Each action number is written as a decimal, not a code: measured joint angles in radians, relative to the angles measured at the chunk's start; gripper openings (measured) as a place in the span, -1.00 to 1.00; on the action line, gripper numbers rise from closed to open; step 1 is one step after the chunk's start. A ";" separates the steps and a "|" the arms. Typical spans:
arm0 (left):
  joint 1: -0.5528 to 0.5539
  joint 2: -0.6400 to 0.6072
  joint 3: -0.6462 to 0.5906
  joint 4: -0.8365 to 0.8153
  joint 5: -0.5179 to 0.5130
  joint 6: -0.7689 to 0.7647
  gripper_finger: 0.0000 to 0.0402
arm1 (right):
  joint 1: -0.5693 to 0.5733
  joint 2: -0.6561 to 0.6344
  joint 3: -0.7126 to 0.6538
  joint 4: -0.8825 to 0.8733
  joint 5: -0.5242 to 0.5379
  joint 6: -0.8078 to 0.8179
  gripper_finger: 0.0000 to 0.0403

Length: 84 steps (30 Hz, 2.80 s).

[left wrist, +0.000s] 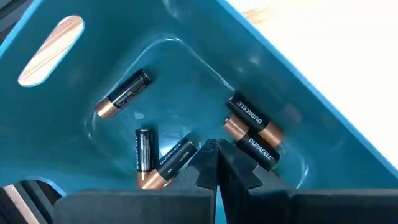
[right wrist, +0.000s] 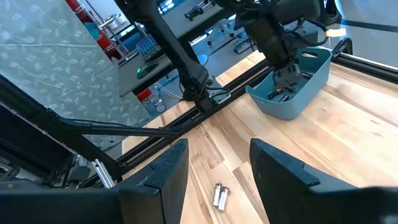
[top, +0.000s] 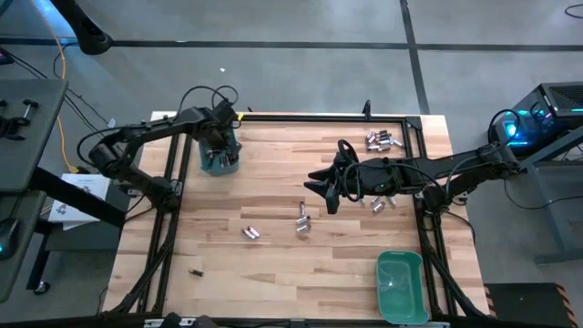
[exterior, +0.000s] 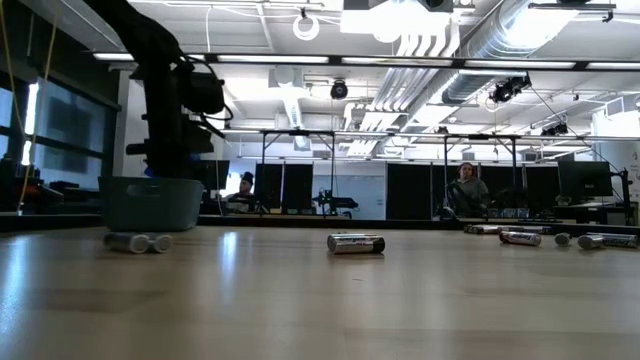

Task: Sort batteries
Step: Put the black battery into the blue bin

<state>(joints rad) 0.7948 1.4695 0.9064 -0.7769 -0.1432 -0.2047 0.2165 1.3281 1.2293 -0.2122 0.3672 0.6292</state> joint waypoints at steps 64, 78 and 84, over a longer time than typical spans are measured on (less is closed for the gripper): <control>-1.876 0.228 0.011 -0.026 0.109 -0.792 -0.26 | -0.033 0.000 0.000 -0.009 -0.045 -0.107 -0.18; -1.819 0.240 0.009 0.052 0.131 -0.994 -0.85 | -0.033 0.000 0.000 -0.008 -0.045 -0.106 -0.18; -1.761 0.196 0.007 0.105 0.038 -1.001 -0.85 | -0.033 0.000 0.000 -0.008 -0.045 -0.111 -0.18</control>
<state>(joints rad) -0.9666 1.6652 0.9136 -0.6715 -0.1053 -1.2052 0.1833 1.3284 1.2293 -0.2206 0.3222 0.5179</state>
